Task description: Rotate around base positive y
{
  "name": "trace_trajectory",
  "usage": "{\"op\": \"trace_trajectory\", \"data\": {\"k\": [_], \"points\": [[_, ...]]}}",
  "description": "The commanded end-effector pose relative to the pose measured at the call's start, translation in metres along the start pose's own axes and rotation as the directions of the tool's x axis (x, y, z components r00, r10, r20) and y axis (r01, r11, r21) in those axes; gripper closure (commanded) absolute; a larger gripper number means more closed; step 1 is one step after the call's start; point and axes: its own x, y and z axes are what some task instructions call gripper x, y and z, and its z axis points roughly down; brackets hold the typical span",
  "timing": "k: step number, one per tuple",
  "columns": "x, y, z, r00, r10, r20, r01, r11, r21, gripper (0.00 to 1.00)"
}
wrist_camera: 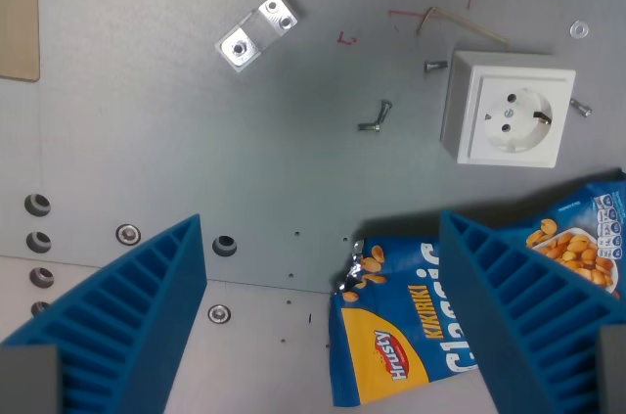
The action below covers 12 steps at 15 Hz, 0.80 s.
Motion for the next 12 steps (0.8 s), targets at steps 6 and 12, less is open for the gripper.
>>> {"op": "trace_trajectory", "data": {"k": [6,12], "points": [[-0.0001,0.0,-0.0017,0.997,-0.001,0.075,0.0,1.0,0.014,0.0],[-0.0001,0.0,-0.0017,0.988,-0.004,0.153,0.0,1.0,0.028,0.0]]}}
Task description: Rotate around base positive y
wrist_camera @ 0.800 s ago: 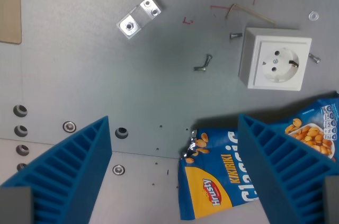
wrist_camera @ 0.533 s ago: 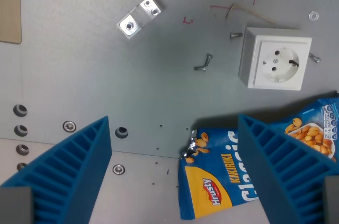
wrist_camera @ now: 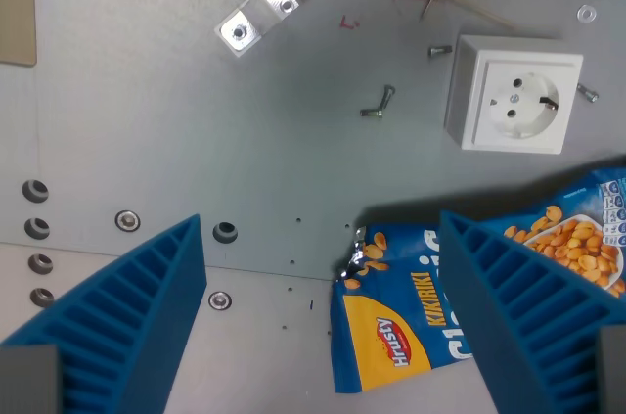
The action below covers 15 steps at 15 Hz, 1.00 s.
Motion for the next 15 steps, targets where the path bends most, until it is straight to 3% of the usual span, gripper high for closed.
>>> {"op": "trace_trajectory", "data": {"k": [1,15], "points": [[0.0044,0.0007,-0.0061,0.99,-0.004,0.139,0.0,1.0,0.027,0.0],[0.0044,0.0007,-0.0061,0.948,-0.014,0.317,-0.005,0.998,0.059,0.0]]}}
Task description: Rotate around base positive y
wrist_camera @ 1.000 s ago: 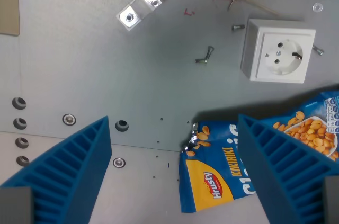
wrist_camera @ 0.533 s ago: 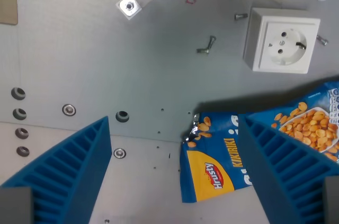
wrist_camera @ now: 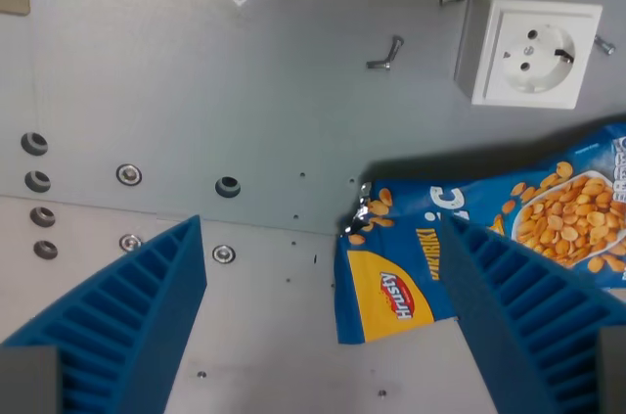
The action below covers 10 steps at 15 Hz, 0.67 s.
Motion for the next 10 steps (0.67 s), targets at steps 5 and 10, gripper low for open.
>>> {"op": "trace_trajectory", "data": {"k": [5,10], "points": [[0.0069,0.0009,-0.0082,0.959,-0.014,0.283,-0.002,0.998,0.057,0.0],[0.0069,0.0009,-0.0082,0.938,-0.02,0.345,-0.004,0.998,0.069,0.0]]}}
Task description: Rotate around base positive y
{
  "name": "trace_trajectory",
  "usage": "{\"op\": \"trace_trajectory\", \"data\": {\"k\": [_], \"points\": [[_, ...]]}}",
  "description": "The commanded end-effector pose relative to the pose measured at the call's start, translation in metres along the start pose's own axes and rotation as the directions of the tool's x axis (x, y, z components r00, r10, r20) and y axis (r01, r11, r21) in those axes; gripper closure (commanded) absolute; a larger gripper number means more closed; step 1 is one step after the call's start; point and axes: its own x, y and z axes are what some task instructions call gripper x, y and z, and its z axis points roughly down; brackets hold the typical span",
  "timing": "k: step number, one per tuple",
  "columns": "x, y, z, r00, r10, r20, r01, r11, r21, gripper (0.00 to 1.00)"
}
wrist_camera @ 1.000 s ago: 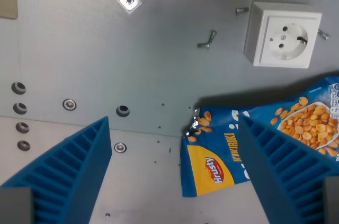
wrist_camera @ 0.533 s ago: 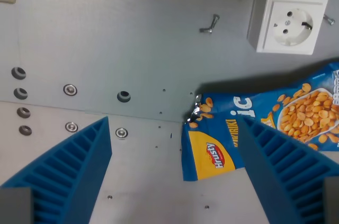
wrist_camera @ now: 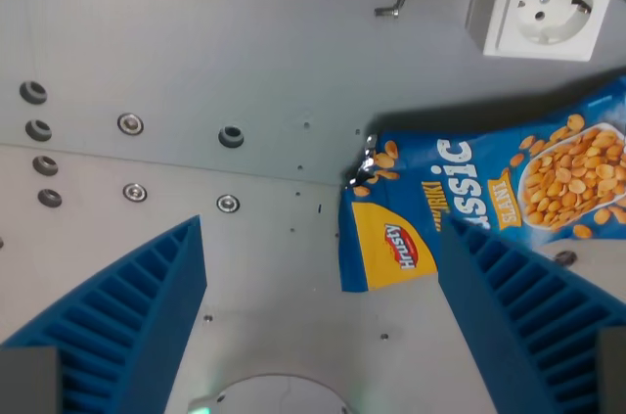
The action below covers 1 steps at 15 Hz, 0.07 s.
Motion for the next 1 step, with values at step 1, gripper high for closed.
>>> {"op": "trace_trajectory", "data": {"k": [1], "points": [[0.0065,0.0007,-0.0091,0.967,-0.016,0.253,0.002,0.998,0.056,0.0]]}}
